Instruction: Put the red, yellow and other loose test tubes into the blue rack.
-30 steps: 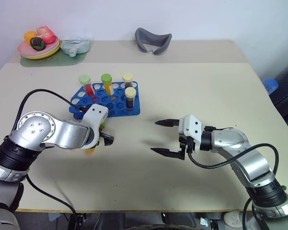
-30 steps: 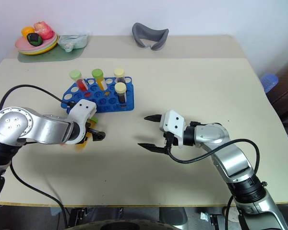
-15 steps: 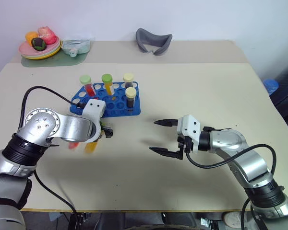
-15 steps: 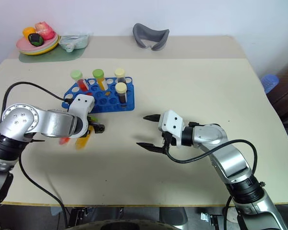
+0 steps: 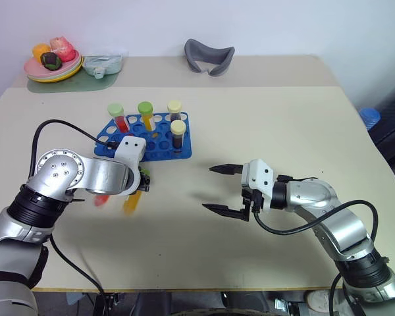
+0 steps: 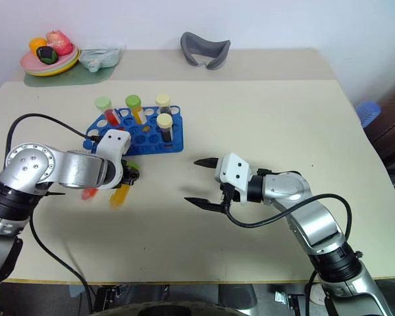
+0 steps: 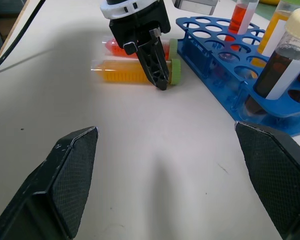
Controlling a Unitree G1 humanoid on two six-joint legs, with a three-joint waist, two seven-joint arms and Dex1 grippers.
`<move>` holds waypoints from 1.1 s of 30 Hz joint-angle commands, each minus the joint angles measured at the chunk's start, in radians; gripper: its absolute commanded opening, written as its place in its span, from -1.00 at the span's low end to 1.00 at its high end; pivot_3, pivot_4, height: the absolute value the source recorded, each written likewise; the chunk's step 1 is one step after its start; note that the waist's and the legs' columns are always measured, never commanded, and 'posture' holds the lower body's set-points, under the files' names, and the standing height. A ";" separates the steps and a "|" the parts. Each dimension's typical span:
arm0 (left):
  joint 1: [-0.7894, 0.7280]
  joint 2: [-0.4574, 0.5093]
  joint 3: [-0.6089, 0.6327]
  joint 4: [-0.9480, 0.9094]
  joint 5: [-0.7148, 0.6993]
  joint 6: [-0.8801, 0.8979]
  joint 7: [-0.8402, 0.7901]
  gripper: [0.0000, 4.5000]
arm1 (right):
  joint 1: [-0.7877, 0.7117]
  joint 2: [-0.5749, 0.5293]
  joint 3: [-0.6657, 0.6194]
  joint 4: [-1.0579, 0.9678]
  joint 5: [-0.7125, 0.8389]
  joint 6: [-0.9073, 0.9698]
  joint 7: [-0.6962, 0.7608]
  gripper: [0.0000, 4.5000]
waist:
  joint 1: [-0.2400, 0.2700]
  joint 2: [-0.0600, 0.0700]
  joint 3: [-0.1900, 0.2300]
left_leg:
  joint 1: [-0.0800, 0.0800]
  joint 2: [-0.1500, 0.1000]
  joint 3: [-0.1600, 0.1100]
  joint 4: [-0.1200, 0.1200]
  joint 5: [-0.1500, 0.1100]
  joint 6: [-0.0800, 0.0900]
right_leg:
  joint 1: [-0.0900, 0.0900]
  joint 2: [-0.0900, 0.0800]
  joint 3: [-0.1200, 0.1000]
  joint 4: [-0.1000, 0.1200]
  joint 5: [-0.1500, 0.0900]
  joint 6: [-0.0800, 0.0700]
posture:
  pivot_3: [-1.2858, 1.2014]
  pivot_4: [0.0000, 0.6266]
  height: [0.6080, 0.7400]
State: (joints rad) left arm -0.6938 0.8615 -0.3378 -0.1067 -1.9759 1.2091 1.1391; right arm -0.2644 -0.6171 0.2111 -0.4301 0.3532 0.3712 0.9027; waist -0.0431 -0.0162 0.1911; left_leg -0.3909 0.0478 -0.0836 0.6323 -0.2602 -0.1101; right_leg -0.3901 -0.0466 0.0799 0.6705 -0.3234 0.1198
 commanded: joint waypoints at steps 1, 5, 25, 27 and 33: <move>0.018 0.002 0.025 -0.016 0.004 -0.009 0.017 -0.61 | -0.002 0.001 -0.002 -0.046 0.001 0.001 0.000 1.00 | 0.000 0.000 0.000 | 0.000 0.000 0.000 0.000 0.000 0.000 | 0.000 0.000 0.000 0.000 0.000 0.000 | 0.03 -0.52 1.00; 0.029 0.000 0.034 -0.027 0.004 -0.017 0.020 -0.63 | -0.021 0.008 0.001 -0.028 0.001 0.001 0.005 1.00 | 0.000 0.000 0.000 | 0.000 0.000 0.000 0.000 0.000 0.000 | 0.000 0.000 0.000 0.000 0.000 0.000 | 0.03 -0.52 1.00; 0.681 -0.034 0.536 -0.563 0.990 -0.701 -1.053 -0.63 | -0.025 0.106 -0.011 0.026 0.036 0.066 -0.079 1.00 | 0.004 0.000 0.000 | -0.001 0.000 0.002 -0.003 -0.001 0.001 | -0.001 0.000 0.000 -0.003 0.000 -0.001 | 0.03 -0.52 1.00; 0.655 -0.083 0.519 -0.531 1.127 -0.782 -1.091 -0.63 | -0.017 0.136 -0.018 0.044 0.044 0.081 -0.103 1.00 | 0.009 0.000 0.000 | -0.001 0.000 0.002 -0.002 -0.003 0.005 | 0.000 0.000 0.000 -0.004 0.000 -0.001 | 0.03 -0.52 1.00; 0.506 -0.259 0.392 -0.380 1.466 -0.956 -1.131 -0.63 | 0.036 0.252 -0.039 0.103 0.011 0.050 -0.233 1.00 | 0.022 0.000 0.000 | -0.001 0.000 0.002 -0.002 -0.004 0.007 | 0.000 0.000 0.000 -0.005 0.000 0.000 | 0.03 -0.52 1.00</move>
State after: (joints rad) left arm -0.1741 0.6257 0.0719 -0.5019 -0.5880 0.3083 0.0214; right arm -0.2378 -0.3851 0.1962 -0.3136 0.3674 0.4461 0.7080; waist -0.0209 -0.0164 0.1906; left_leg -0.3924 0.0480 -0.0816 0.6305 -0.2639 -0.1034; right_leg -0.3902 -0.0467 0.0802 0.6653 -0.3231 0.1197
